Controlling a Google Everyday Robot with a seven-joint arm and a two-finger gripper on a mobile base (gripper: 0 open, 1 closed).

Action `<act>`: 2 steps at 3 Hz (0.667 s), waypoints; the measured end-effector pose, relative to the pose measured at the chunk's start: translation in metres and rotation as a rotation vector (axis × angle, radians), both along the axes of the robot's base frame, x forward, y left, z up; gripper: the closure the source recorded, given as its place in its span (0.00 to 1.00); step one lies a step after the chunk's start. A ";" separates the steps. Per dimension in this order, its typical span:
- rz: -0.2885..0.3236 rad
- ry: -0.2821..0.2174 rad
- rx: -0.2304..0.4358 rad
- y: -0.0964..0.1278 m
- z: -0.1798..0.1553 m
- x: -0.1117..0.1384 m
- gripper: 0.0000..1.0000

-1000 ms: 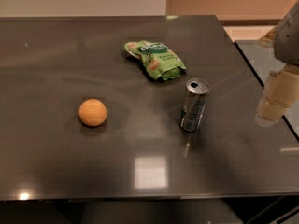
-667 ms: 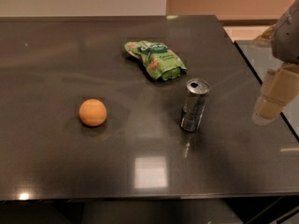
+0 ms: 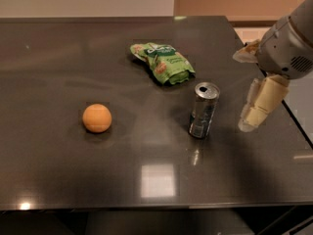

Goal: Knock redbull can over

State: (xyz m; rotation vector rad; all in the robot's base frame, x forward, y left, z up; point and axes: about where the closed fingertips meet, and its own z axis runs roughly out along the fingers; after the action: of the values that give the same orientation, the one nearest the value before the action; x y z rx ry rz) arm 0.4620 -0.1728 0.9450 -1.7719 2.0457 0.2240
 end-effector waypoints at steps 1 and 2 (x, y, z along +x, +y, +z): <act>0.046 -0.002 0.058 0.019 -0.019 0.006 0.00; 0.060 0.007 0.126 0.034 -0.031 0.010 0.00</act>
Offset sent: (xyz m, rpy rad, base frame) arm 0.0150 0.0483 -0.0449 0.2105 0.0199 0.0703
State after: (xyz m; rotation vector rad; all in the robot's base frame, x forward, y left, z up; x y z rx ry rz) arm 0.4722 -0.1388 0.9140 -1.7583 1.9401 0.3688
